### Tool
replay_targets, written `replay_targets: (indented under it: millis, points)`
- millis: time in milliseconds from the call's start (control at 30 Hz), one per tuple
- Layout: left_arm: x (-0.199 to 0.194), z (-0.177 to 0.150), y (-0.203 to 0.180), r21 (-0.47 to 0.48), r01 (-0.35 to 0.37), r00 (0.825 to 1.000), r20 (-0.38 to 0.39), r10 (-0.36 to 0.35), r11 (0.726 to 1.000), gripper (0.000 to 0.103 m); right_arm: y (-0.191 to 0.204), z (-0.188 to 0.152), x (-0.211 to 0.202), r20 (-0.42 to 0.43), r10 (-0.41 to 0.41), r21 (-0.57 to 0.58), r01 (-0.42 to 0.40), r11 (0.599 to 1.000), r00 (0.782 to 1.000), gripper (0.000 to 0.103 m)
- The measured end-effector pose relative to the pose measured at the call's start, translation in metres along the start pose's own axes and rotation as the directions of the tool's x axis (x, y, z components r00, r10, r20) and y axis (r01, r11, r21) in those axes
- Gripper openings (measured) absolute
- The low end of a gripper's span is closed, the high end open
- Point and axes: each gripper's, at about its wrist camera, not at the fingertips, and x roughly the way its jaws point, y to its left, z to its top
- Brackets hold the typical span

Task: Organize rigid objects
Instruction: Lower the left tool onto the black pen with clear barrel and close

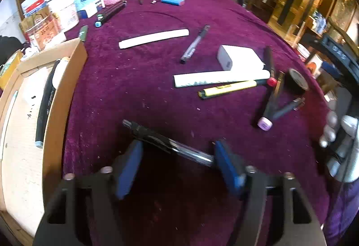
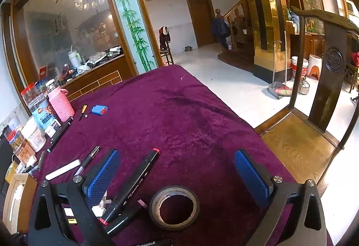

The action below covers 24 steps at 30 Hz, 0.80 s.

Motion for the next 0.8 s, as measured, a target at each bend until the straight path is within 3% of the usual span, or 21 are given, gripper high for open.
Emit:
replay_targets:
  millis: [67, 233, 300, 433, 567, 633, 700, 733, 767, 800]
  points:
    - [-0.004, 0.0, -0.003, 0.02, 0.009, 1.0, -0.005, -0.009, 1.0, 0.048, -0.001, 0.0, 0.0, 0.002, -0.003, 0.008, 0.003, 1.0, 1.0, 0.102]
    - [0.002, 0.012, -0.011, 0.032, 0.002, 1.0, -0.029, -0.001, 0.999, 0.047, -0.008, 0.001, 0.0, 0.003, -0.01, 0.048, 0.01, 0.999, 1.0, 0.102]
    - [0.012, 0.019, -0.021, 0.076, 0.007, 1.0, -0.021, -0.006, 0.997, 0.037, -0.012, 0.002, -0.001, 0.009, -0.018, 0.061, 0.017, 0.998, 1.0, 0.102]
    - [0.016, 0.017, -0.037, 0.204, 0.026, 0.999, 0.023, -0.031, 0.979, 0.034, -0.019, 0.003, 0.0, 0.008, -0.029, 0.088, 0.028, 0.996, 1.0, 0.102]
    - [0.013, 0.02, -0.009, 0.108, 0.126, 0.992, 0.001, -0.127, 0.986, 0.028, -0.023, 0.003, 0.003, -0.007, -0.021, 0.113, 0.021, 0.993, 1.0, 0.102]
    - [0.014, 0.023, -0.007, 0.08, 0.128, 0.992, -0.005, -0.128, 0.989, 0.027, -0.022, 0.004, 0.002, -0.006, -0.017, 0.112, 0.018, 0.994, 1.0, 0.102]
    - [0.016, 0.025, -0.016, 0.094, 0.079, 0.997, 0.003, -0.079, 0.992, 0.027, -0.022, 0.003, 0.002, -0.002, -0.02, 0.108, 0.02, 0.994, 1.0, 0.102]
    - [0.018, 0.026, -0.023, 0.113, 0.045, 0.999, 0.011, -0.047, 0.993, 0.036, -0.022, 0.003, 0.001, -0.001, -0.022, 0.108, 0.022, 0.994, 1.0, 0.102]
    - [0.022, 0.028, -0.033, 0.145, 0.022, 1.0, 0.017, -0.024, 0.989, 0.056, -0.023, 0.003, 0.001, -0.001, -0.026, 0.112, 0.026, 0.993, 1.0, 0.102]
    - [0.026, 0.027, -0.044, 0.182, 0.009, 1.0, 0.02, -0.013, 0.983, 0.067, -0.025, 0.003, 0.002, -0.002, -0.028, 0.116, 0.028, 0.993, 1.0, 0.102]
